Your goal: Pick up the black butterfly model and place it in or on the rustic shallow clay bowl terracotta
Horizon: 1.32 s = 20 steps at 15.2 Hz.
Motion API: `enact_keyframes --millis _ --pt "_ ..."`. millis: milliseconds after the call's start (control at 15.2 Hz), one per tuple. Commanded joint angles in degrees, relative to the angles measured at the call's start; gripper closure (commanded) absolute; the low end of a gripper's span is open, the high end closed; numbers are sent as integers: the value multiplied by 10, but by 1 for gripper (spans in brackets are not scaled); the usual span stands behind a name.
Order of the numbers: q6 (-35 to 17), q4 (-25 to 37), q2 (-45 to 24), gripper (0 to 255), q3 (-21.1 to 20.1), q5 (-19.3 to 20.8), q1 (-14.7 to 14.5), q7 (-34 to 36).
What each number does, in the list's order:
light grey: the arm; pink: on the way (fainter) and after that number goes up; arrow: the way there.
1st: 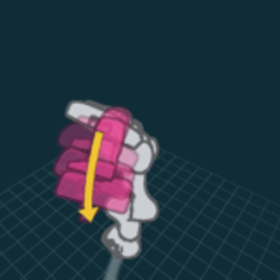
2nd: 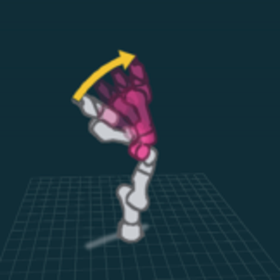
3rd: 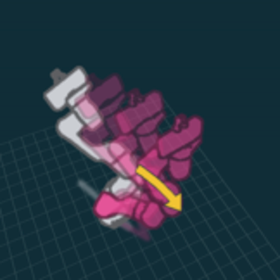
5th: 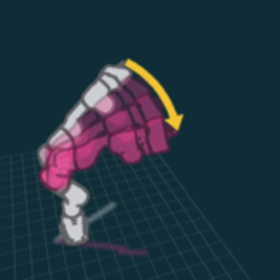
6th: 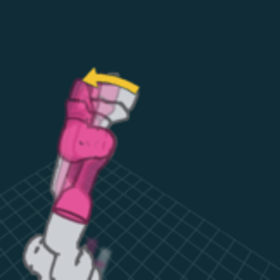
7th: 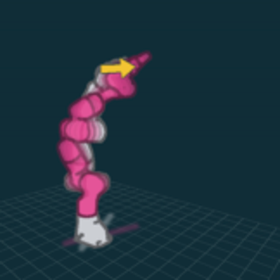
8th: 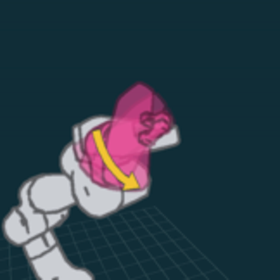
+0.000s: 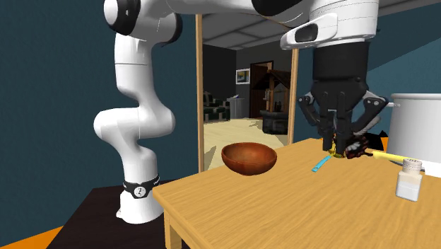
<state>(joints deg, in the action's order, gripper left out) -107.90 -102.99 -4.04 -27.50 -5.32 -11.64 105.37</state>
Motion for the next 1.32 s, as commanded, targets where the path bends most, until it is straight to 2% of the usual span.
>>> enact_keyframes --millis 0,462,1122,1254 --pt "-12 -63 56 255 -2 -28 3 -9" --pt "-22 -228 224 255 7 -107 -17 -37" --pt "28 -410 460 255 25 -189 -93 -33" --pt "28 -430 480 255 24 -196 -103 -31"
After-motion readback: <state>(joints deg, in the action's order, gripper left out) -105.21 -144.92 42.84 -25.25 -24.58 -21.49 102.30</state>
